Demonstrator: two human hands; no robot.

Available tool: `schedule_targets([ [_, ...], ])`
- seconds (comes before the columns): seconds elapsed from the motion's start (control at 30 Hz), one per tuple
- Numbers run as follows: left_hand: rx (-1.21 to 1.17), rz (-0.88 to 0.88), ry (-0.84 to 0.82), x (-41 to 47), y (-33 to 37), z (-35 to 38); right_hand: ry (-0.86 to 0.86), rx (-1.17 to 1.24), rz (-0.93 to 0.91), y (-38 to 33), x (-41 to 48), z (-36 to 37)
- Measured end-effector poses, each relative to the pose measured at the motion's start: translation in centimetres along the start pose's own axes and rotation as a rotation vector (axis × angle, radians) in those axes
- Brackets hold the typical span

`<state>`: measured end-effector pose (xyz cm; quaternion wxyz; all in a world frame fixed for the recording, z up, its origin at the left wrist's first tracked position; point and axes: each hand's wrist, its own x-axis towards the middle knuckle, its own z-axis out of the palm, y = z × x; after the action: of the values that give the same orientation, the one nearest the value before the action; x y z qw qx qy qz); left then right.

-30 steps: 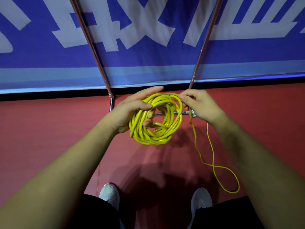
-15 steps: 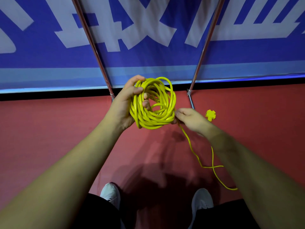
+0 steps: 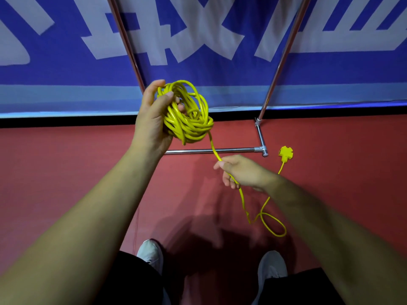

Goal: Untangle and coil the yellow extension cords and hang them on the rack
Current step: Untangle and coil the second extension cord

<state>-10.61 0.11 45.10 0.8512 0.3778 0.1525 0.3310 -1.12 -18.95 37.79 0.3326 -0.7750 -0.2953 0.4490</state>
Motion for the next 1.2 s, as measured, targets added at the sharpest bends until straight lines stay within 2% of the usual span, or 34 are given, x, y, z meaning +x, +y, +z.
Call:
schedule_targets([
  [0.1,-0.008,0.032,0.072,-0.2,-0.1,0.1,-0.020,-0.112,-0.051,-1.6,-0.4,0.8],
  [0.2,0.008,0.049,0.086,-0.5,-0.2,0.3,-0.074,-0.038,-0.054,-2.4,-1.0,1.4],
  [0.33,0.238,0.122,0.100,-0.9,-0.3,0.9,-0.117,0.085,-0.057,-2.8,-1.5,1.4],
  [0.5,0.505,0.168,0.054,-1.5,-0.8,1.2,-0.249,0.199,-0.056,-4.0,-2.5,1.3],
  [0.7,0.592,0.183,0.034,-1.6,-1.2,1.5,-0.397,0.277,0.028,-4.7,-3.3,-0.1],
  [0.8,0.691,0.212,-0.003,-1.6,-1.3,1.5,-0.387,0.324,0.001,-5.1,-3.7,0.1],
  [1.0,0.868,0.250,-0.032,-1.3,-1.7,1.0,-0.515,0.367,0.017,-5.1,-4.5,-0.8],
  [1.1,0.995,0.208,-0.095,-1.5,-2.0,0.8,-0.489,0.389,-0.060,-5.5,-4.7,-1.9],
  [1.2,1.034,0.089,-0.199,-1.4,-2.4,-0.1,-0.525,0.468,-0.130,-6.0,-4.9,-3.4],
])
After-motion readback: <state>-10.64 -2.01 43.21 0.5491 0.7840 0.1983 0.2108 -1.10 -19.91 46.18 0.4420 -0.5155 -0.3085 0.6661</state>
